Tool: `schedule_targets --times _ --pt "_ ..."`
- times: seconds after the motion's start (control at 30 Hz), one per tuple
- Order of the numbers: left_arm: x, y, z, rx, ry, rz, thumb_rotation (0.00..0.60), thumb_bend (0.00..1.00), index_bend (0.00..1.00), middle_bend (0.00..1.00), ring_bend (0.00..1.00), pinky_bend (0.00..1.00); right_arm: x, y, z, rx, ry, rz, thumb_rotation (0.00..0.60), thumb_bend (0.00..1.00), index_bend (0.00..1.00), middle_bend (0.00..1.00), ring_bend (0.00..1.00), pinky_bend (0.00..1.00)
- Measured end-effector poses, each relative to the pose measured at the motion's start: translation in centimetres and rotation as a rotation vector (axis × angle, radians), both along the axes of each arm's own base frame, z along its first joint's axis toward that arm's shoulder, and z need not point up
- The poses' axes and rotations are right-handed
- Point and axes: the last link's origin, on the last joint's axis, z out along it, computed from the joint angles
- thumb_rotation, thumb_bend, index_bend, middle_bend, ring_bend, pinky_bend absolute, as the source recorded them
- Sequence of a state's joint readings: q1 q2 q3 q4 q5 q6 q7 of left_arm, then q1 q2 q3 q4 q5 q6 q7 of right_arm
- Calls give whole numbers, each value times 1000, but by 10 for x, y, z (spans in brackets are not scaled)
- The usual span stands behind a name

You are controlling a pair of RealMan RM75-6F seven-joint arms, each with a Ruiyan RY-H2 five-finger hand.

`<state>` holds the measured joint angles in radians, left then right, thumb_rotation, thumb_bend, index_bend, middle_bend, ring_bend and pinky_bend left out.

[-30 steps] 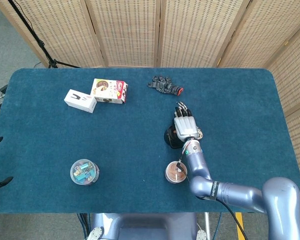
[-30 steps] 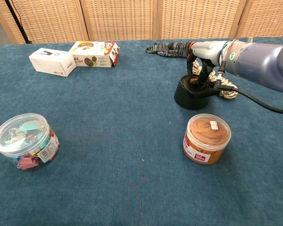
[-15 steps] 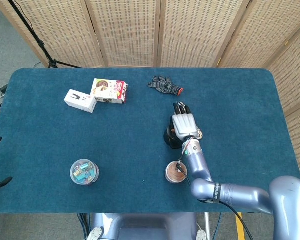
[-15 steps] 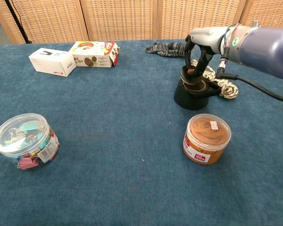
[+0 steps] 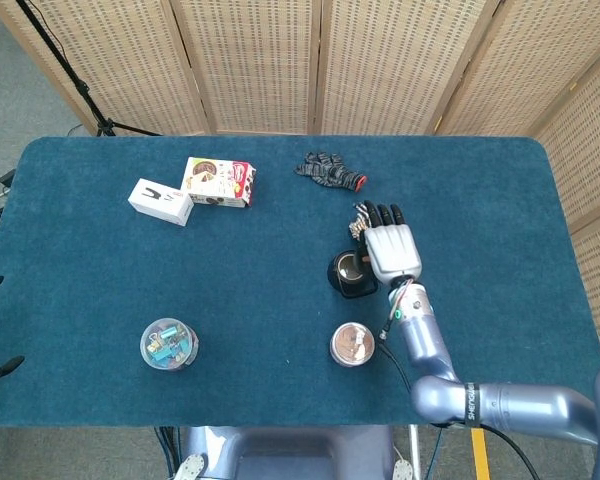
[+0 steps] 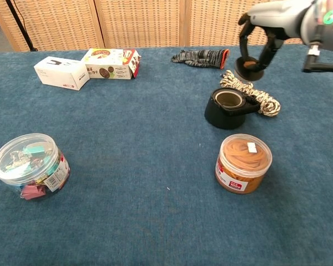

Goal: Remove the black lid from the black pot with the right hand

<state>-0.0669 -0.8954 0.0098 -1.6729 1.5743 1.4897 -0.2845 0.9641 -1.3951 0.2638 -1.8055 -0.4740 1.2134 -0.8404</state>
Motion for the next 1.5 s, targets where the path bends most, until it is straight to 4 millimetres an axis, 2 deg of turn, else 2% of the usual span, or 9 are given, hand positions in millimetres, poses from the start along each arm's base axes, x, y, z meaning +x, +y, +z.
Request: schedule_targets --times 0.4,0.63,0.77,0.87,1.17,1.27,1.33,1.4,1.5 --pt "1 -1 -3 -6 13 -1 600 85 0 0 0 0 -56 45 19 34 89 -1 600 387 621 0 0 0" --pt "1 0 -3 4 16 10 600 85 0 0 0 0 -100 49 21 29 115 -40 600 387 626 0 0 0" --pt "2 1 -6 -4 25 10 600 84 0 0 0 0 -122 49 13 52 122 -75 600 387 626 0 0 0" --pt "2 1 -7 -7 30 13 600 85 0 0 0 0 -129 50 4 71 121 -83 600 387 627 0 0 0" --pt "2 2 -8 -9 35 15 600 85 0 0 0 0 -135 49 -23 110 94 -100 600 387 633 0 0 0" --pt "2 2 -8 -10 36 15 600 85 0 0 0 0 -135 50 -28 125 90 -100 600 365 467 0 0 0" --pt "2 2 -8 -9 36 16 600 85 0 0 0 0 -135 51 -29 127 92 -97 600 253 226 0 0 0" --pt "2 2 -8 -7 34 17 600 85 0 0 0 0 -135 51 -28 125 92 -95 600 174 91 0 0 0" --pt "2 2 -7 -8 32 16 600 85 0 0 0 0 -133 53 -24 120 86 -94 600 153 21 0 0 0"
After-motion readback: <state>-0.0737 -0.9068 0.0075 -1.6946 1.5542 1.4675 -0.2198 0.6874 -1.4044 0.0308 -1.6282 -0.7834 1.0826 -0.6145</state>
